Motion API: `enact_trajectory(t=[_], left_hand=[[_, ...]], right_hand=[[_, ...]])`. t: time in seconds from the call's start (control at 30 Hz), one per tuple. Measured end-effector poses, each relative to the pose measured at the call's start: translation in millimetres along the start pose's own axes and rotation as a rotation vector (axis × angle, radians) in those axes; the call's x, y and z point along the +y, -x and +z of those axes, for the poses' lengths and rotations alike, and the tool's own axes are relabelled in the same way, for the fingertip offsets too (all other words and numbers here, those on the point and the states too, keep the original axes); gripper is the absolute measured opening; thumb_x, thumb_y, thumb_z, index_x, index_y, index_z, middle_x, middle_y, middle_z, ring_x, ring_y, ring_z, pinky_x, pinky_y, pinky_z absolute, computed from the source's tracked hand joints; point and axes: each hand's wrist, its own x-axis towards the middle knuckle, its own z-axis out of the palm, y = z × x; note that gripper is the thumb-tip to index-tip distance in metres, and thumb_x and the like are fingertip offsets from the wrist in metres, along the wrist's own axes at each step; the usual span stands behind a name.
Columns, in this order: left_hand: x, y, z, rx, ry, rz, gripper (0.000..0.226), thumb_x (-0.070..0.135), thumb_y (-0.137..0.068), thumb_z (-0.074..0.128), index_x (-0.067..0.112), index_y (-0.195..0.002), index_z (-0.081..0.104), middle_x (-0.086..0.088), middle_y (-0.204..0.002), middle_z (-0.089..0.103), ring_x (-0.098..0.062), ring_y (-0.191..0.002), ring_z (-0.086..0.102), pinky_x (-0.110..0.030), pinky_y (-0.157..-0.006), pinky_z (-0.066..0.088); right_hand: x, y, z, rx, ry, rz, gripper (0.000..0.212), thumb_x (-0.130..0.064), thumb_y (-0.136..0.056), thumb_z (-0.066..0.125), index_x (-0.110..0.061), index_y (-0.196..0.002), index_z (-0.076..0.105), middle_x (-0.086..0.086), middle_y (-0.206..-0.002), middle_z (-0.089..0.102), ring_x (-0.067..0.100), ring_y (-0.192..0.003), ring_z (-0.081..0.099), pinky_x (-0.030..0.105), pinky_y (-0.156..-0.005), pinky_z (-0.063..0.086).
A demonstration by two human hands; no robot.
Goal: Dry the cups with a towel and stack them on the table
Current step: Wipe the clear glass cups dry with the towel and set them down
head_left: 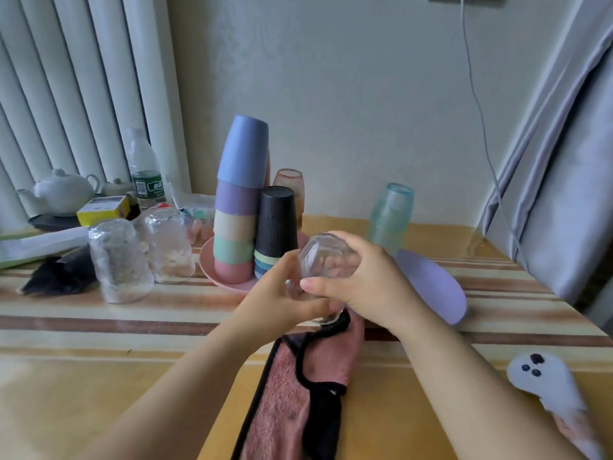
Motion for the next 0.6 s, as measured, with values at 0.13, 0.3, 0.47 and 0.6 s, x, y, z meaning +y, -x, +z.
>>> enact_trajectory(t=[0.13, 0.3, 0.47, 0.6], left_hand=[[-12, 22, -27, 0.123, -0.002, -0.016, 0.059, 0.027, -0.058, 0.088, 0.017, -0.11, 0.062, -0.007, -0.102, 0.073, -0.022, -0.096, 0.071, -0.038, -0.082, 0.059], [-28, 36, -44, 0.245, 0.047, -0.082, 0.057, 0.031, -0.061, 0.083, 0.026, -0.113, 0.059, 0.012, -0.101, 0.072, -0.009, -0.095, 0.07, -0.022, -0.077, 0.054], [-47, 35, -38, 0.283, 0.029, -0.1, 0.057, 0.029, -0.06, 0.091, 0.036, -0.107, 0.061, 0.013, -0.095, 0.072, -0.006, -0.087, 0.068, -0.02, -0.078, 0.052], [-52, 33, -35, 0.249, -0.02, -0.085, 0.07, 0.036, -0.051, 0.091, 0.032, -0.113, 0.061, 0.021, -0.099, 0.07, 0.002, -0.092, 0.066, -0.017, -0.078, 0.051]], right_hand=[[-1, -1, 30, -0.215, -0.212, 0.044, 0.084, -0.045, -0.066, 0.077, -0.031, -0.139, 0.037, -0.012, -0.123, 0.061, -0.002, -0.106, 0.061, 0.019, -0.087, 0.05], [32, -10, 28, 0.086, 0.638, 0.212, 0.048, -0.055, -0.087, 0.052, -0.021, -0.121, 0.051, 0.001, -0.12, 0.047, 0.022, -0.112, 0.049, 0.033, -0.091, 0.045], [56, -3, 45, 0.02, 0.847, 0.329, 0.037, -0.046, -0.084, 0.06, -0.016, -0.101, 0.047, 0.004, -0.103, 0.049, 0.026, -0.103, 0.051, 0.031, -0.073, 0.042], [67, -5, 42, 0.161, 0.767, 0.22, 0.027, -0.039, -0.091, 0.055, -0.014, -0.099, 0.057, 0.004, -0.096, 0.06, 0.026, -0.095, 0.058, 0.034, -0.074, 0.05]])
